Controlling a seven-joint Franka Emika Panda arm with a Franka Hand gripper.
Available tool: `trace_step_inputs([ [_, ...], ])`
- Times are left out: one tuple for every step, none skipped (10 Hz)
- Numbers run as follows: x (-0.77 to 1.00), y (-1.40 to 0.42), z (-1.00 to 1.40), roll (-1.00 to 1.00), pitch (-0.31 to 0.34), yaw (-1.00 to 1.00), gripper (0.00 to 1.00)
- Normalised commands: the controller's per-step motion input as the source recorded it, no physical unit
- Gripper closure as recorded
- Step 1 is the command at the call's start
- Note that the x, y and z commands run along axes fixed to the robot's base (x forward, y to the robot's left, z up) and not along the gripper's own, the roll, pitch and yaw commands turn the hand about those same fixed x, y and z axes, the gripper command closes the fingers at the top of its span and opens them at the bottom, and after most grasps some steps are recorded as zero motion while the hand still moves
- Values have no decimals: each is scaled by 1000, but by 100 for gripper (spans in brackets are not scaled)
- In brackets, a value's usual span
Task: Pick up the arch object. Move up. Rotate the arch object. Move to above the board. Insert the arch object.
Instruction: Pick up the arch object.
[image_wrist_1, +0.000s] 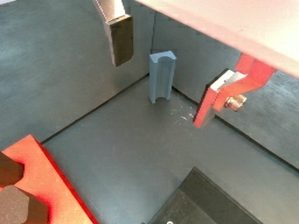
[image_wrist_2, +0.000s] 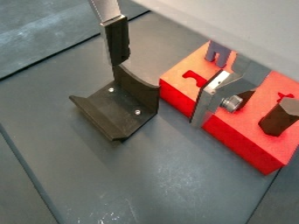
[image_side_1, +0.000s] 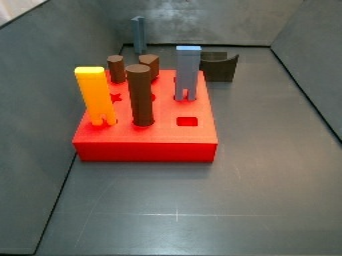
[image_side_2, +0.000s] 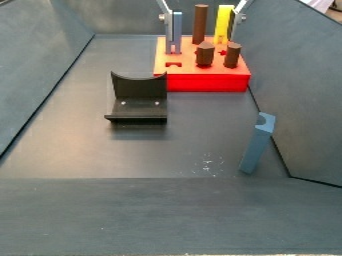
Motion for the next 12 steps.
trace_step_inputs([
  [-40,131,-69,0,0,0,0],
  [-200,314,-263,0,0,-149,0],
  [-323,543,-329,0,0,-400,0],
  [-509,677,-283,0,0,-211,0],
  [-611,846,-231,-61,0,0,0],
  [-617,849,-203,-54,0,0,0],
  [-594,794,-194,-56,0,-20,0],
  [-457,586,-197,-60,0,-266,0],
  [-91,180,-186,-106,-27,-674,0],
  [-23,29,-269,-107,-73,-797,0],
  [-34,0,-386,-99,-107,-880,0],
  [-86,0,-417,-89,-119,-863,0],
])
